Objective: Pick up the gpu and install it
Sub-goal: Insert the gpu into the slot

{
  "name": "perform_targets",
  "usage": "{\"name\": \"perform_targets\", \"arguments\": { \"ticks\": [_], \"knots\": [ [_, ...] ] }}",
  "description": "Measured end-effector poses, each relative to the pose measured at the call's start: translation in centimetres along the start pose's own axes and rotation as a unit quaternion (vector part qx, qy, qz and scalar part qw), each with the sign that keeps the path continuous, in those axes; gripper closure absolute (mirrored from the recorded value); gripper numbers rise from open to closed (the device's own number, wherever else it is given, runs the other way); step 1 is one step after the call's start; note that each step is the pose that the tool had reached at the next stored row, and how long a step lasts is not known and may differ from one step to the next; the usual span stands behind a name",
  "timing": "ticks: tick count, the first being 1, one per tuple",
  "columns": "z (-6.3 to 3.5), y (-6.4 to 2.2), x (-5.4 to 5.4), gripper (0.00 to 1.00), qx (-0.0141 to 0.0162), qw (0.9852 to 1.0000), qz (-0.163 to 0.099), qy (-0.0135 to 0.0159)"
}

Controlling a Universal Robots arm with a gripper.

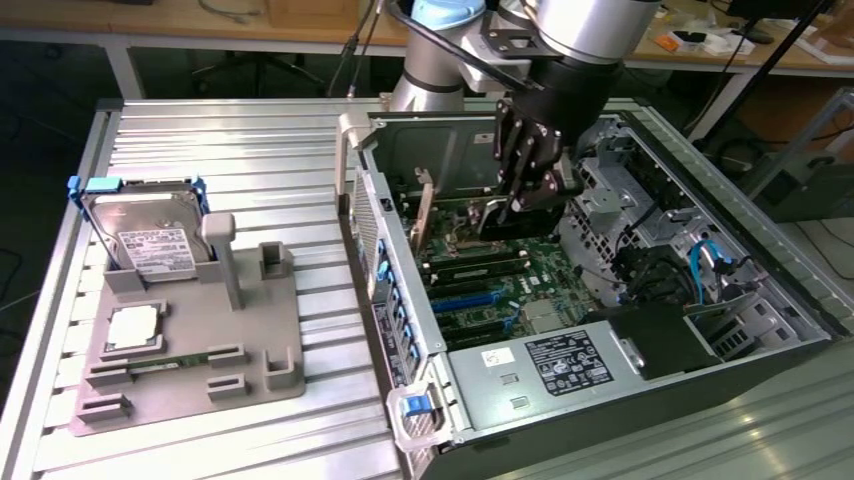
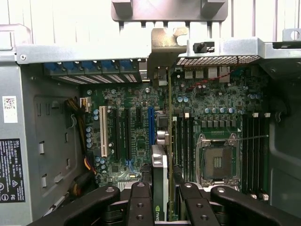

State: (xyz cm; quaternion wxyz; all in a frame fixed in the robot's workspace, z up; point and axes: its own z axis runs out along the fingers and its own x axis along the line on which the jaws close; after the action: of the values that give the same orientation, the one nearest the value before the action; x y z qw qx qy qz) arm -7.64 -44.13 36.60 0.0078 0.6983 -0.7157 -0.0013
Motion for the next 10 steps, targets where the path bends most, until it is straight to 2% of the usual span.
{"name": "perform_targets", "arguments": {
  "ticks": [10],
  "knots": [
    [0.27, 0.00, 0.00, 0.73, -0.0001, 1.0000, 0.000, 0.0001]
  ]
}}
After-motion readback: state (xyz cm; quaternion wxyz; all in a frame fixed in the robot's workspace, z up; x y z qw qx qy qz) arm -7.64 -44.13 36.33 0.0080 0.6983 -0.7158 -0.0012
